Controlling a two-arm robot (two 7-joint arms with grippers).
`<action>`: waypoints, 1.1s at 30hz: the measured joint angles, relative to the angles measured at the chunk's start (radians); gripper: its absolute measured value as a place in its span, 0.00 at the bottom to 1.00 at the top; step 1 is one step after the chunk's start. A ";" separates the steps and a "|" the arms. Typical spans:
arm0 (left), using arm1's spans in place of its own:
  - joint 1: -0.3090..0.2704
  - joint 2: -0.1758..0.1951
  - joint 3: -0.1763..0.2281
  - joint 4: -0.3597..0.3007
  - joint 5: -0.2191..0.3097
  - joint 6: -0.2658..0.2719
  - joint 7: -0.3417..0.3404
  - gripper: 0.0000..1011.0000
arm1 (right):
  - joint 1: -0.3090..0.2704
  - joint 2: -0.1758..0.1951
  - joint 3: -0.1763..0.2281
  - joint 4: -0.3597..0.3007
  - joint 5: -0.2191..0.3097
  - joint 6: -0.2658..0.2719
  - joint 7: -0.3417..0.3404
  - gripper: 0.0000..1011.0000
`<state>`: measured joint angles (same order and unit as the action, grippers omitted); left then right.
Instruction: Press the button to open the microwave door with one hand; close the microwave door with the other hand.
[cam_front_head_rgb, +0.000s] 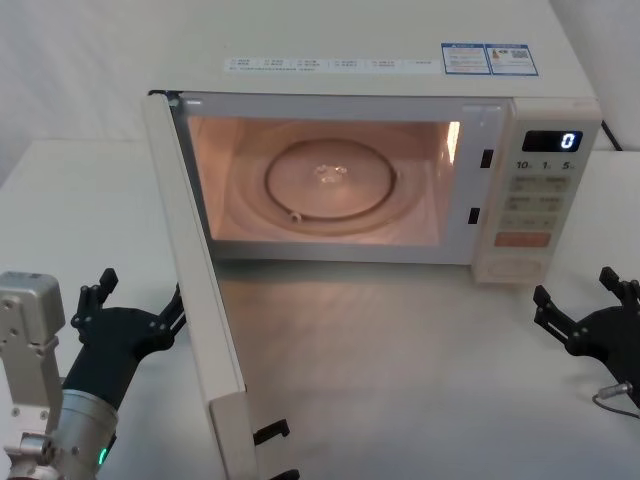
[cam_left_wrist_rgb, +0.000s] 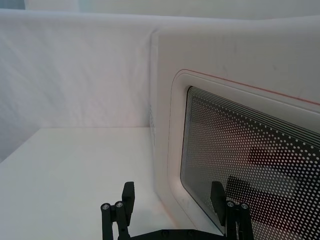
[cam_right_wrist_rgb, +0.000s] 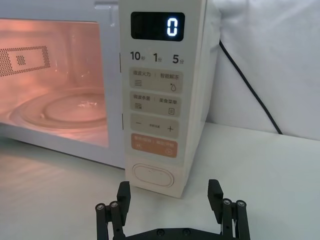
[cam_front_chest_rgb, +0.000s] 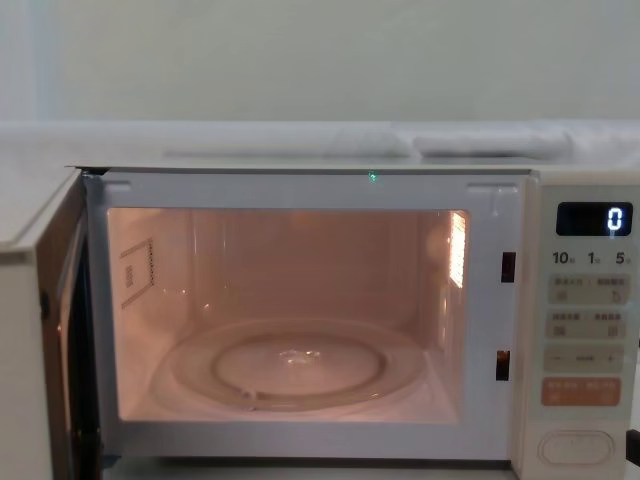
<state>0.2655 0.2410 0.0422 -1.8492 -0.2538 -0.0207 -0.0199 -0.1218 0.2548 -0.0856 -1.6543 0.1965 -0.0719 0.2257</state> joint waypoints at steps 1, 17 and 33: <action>0.000 0.000 0.000 0.000 0.000 0.000 0.000 0.99 | 0.001 0.001 -0.001 0.000 0.000 0.000 0.001 0.99; 0.000 0.000 0.000 0.000 0.000 0.000 0.000 0.99 | 0.004 0.004 -0.006 0.005 -0.005 0.002 0.004 0.99; 0.000 0.000 0.000 0.000 0.000 0.000 0.000 0.99 | 0.004 0.003 -0.005 0.005 -0.005 0.002 0.004 0.99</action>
<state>0.2655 0.2410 0.0422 -1.8492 -0.2538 -0.0207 -0.0199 -0.1181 0.2579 -0.0907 -1.6490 0.1916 -0.0696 0.2296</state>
